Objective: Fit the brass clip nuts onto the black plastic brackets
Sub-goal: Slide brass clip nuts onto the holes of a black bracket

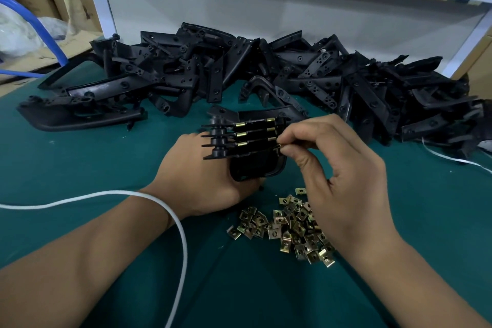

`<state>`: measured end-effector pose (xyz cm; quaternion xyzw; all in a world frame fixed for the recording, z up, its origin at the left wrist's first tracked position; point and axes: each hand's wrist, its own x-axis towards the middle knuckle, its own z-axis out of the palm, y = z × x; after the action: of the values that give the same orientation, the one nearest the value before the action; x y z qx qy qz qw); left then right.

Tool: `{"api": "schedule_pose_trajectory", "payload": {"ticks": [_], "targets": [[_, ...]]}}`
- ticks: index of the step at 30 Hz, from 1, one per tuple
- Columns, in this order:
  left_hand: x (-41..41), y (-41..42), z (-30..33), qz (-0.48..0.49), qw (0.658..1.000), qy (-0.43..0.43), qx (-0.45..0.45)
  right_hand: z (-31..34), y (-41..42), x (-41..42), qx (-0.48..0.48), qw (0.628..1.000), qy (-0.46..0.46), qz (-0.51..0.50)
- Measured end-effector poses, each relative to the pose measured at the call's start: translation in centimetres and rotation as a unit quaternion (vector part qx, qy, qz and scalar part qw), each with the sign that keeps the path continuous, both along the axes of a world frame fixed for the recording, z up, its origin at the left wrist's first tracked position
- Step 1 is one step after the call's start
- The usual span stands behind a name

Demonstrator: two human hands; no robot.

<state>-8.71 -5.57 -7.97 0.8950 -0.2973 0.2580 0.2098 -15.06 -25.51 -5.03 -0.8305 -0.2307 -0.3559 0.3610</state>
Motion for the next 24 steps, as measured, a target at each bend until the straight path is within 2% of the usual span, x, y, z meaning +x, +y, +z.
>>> {"api": "schedule_pose_trajectory", "payload": {"ticks": [15, 24], "targets": [[0.2, -0.1, -0.2, -0.007, 1.000, 0.019, 0.007, -0.9, -0.1, 0.4, -0.016, 1.000, -0.014, 0.004], [0.0, -0.1, 0.0, -0.012, 0.999, 0.038, -0.003, -1.5, -0.1, 0.7, -0.011, 0.997, -0.076, -0.030]]}}
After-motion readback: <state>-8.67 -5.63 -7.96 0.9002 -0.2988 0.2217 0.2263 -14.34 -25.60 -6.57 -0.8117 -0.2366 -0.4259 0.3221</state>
